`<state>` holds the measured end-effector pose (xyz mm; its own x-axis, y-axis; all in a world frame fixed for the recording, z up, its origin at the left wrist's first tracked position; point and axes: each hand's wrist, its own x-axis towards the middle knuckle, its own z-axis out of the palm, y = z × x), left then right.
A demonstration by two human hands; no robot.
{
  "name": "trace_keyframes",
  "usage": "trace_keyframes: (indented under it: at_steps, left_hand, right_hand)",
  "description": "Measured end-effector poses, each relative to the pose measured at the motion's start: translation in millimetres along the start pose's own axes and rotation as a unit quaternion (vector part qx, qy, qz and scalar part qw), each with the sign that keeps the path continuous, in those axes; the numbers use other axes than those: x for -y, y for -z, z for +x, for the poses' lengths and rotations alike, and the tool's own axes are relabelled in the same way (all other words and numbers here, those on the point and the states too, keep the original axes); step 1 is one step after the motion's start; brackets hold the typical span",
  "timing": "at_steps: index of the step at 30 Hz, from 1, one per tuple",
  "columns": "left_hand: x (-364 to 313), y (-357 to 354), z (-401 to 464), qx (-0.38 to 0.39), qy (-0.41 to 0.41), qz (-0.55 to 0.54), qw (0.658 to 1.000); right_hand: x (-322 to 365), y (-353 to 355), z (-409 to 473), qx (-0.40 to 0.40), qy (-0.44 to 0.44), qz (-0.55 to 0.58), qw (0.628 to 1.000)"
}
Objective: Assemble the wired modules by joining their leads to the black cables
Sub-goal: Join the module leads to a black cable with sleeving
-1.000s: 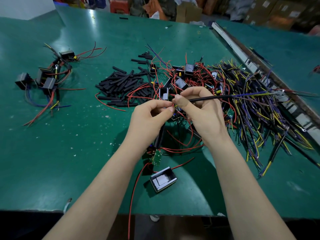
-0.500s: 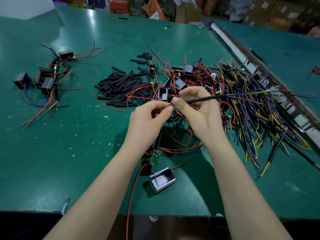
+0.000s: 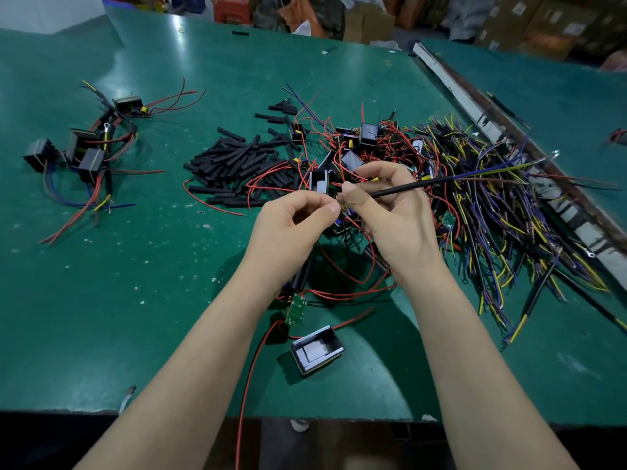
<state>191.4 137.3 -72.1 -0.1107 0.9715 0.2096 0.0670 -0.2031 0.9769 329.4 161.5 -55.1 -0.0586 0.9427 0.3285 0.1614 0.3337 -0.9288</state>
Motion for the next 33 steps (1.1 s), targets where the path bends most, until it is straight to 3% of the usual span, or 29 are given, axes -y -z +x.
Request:
trace_keyframes:
  at_steps: [6, 10, 17, 23, 27, 30, 33]
  left_hand:
    - [-2.8, -0.3, -0.2, -0.046, 0.003, -0.023, 0.999]
    - [-2.7, -0.1, -0.8, -0.068, -0.003, 0.018, 0.998]
    - [1.2, 0.8, -2.3, -0.088, -0.053, 0.202, 0.974]
    - [1.3, 1.0, -1.2, -0.035, -0.118, 0.317, 0.94]
    - [-1.4, 2.8, -2.6, -0.007, -0.179, 0.351, 0.919]
    - [-4.2, 4.4, -4.1, 0.001, -0.214, 0.361, 0.908]
    - [-6.2, 6.0, -5.1, 0.012, -0.218, 0.323, 0.921]
  right_hand:
    - [0.2, -0.3, -0.8, 0.016, 0.025, -0.015, 0.999]
    - [0.7, -3.4, -1.2, 0.056, 0.036, -0.024, 0.998]
    - [-2.9, -4.3, -3.5, 0.088, 0.078, -0.09, 0.989]
    - [-5.0, -5.1, -7.6, 0.057, 0.145, -0.212, 0.965]
    - [-4.3, -0.9, -4.4, 0.042, 0.112, -0.19, 0.974]
    - [-2.8, 0.0, -2.4, 0.039, 0.074, -0.104, 0.991]
    - [-2.4, 3.2, 0.2, 0.051, 0.05, -0.049, 0.996]
